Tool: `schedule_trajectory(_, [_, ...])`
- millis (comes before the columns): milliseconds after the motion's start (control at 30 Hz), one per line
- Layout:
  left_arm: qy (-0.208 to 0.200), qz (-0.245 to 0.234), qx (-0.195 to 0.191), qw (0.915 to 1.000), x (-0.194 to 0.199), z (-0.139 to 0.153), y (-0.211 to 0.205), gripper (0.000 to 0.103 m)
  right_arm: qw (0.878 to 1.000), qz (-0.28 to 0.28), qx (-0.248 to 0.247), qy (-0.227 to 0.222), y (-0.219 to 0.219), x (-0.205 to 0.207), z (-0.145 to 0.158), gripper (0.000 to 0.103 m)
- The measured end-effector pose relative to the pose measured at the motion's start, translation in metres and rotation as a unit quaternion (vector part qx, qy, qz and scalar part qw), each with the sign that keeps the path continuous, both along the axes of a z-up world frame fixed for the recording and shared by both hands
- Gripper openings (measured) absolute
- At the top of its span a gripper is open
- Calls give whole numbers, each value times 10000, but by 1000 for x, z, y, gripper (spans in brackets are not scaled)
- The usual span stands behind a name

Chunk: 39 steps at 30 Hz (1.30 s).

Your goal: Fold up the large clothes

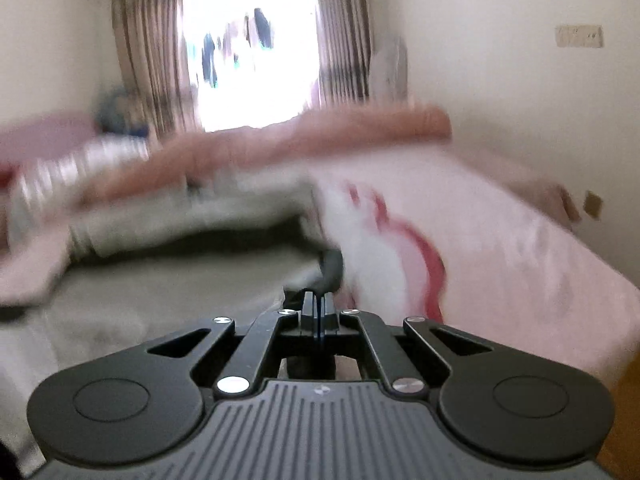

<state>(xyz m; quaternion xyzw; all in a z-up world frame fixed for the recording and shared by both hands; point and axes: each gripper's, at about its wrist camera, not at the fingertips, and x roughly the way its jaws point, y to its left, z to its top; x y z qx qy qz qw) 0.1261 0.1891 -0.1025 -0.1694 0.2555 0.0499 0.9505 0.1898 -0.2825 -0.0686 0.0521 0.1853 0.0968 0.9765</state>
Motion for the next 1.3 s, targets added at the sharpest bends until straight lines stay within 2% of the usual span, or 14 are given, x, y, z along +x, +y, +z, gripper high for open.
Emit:
schedule_trajectory(67, [-370, -89, 9, 9993, 14, 18, 1, 1, 9995, -31, 65, -295, 8, 14, 17, 0])
schedule_trajectory(133, [-619, -104, 271, 9977, 31, 32, 1, 1, 9980, -126, 40, -611, 19, 35, 28, 0])
schedule_trajectory(267, [-878, 160, 511, 9947, 69, 42, 19, 2, 9938, -582, 25, -949, 28, 81, 24, 0])
schedule_trajectory(367, [-642, 334, 414, 9965, 98, 17, 40, 2, 9932, -798, -22, -846, 31, 114, -3, 0])
schedule_trajectory(567, [441, 440, 304, 9976, 150, -60, 56, 2, 9940, -939, -426, 370, 48, 186, -82, 0])
schedule_trajectory(633, [652, 481, 174, 9966, 159, -82, 65, 3, 9926, -923, -711, 349, 57, 189, -86, 0])
schedule_trajectory(733, [597, 504, 28, 9969, 157, -84, 72, 5, 9910, -841, -958, 400, 62, 186, -81, 3])
schedule_trajectory(800, [657, 473, 6, 9967, 159, -77, 73, 14, 9926, -796, -792, 459, 58, 183, -72, 8])
schedule_trajectory(867, [560, 382, 33, 9977, 149, -64, 70, 46, 9949, -728, -541, 444, 52, 174, -60, 25])
schedule_trajectory(900, [496, 356, 93, 9981, 140, -57, 69, 54, 9957, -683, -448, 430, 48, 170, -52, 27])
schedule_trajectory(967, [485, 349, 250, 9979, 129, -47, 65, 72, 9970, -563, -249, 459, 39, 162, -42, 42])
schedule_trajectory(1033, [604, 324, 242, 9974, 118, -46, 55, 84, 9968, -541, -10, 584, 28, 150, -35, 54])
schedule_trajectory(1167, [833, 3, 60, 9965, 116, -56, 42, 86, 9933, -306, 467, 1015, 15, 149, -41, 57])
schedule_trajectory(1300, [983, -77, -8, 9951, 122, -68, 29, 84, 9885, -251, 529, 1392, 16, 153, -53, 57])
